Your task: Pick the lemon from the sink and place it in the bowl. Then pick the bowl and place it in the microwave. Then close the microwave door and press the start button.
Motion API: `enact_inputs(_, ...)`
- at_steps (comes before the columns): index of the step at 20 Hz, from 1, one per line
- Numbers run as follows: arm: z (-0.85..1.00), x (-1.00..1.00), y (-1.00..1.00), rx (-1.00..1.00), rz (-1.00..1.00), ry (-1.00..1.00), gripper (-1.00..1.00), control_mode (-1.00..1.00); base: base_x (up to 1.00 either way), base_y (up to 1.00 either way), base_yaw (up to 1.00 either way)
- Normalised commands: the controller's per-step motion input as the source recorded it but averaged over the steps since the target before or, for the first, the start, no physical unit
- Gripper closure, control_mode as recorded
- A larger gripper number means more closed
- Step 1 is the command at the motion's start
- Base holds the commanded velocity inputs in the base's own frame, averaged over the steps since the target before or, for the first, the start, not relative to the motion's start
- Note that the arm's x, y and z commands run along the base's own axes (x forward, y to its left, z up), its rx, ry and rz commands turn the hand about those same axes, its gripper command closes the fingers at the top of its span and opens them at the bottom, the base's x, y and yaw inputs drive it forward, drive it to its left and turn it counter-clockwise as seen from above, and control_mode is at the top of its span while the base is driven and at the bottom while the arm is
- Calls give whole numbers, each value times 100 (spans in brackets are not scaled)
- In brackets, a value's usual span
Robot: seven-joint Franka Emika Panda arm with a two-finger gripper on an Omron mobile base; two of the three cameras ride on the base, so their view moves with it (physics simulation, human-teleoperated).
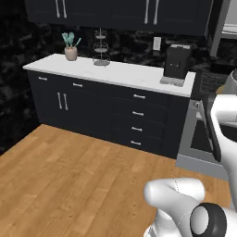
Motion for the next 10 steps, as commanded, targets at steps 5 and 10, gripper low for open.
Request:
enact_inputs(5, 0, 0, 0, 0, 0, 0, 100, 100, 2, -84, -48)
enact_inputs(10, 0, 0, 0, 0, 0, 0, 100, 100, 42, -82, -29)
